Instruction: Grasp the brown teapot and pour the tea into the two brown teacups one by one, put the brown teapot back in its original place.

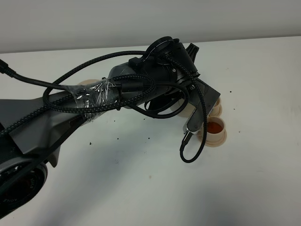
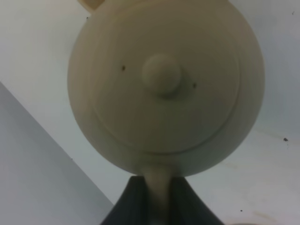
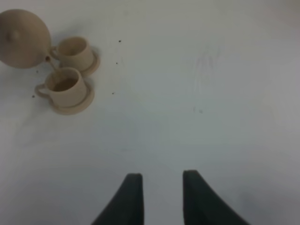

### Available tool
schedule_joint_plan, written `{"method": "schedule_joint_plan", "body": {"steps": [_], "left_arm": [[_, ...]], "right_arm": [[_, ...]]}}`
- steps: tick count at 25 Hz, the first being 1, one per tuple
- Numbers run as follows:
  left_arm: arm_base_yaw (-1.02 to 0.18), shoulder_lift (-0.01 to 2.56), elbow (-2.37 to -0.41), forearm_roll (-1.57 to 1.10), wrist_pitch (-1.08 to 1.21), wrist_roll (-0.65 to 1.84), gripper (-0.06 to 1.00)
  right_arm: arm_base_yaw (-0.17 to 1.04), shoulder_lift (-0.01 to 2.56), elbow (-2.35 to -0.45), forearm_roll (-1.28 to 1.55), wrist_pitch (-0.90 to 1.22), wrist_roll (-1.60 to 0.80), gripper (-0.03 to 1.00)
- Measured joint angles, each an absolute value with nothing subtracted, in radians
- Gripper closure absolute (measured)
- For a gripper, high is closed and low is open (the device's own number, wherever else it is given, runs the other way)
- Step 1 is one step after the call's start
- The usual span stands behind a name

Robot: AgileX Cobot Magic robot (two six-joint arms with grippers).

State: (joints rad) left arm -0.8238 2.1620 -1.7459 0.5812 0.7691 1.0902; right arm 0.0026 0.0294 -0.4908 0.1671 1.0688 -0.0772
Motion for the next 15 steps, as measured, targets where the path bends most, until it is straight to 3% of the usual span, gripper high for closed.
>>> {"method": "schedule_joint_plan", "body": {"steps": [15], "left_arm": [[-0.824,2.162,-1.746,0.593,0.768,1.093,0.79]], "right_arm": [[0.003,0.029,-0.491,0.167,1.069,-0.077,0.73]]}}
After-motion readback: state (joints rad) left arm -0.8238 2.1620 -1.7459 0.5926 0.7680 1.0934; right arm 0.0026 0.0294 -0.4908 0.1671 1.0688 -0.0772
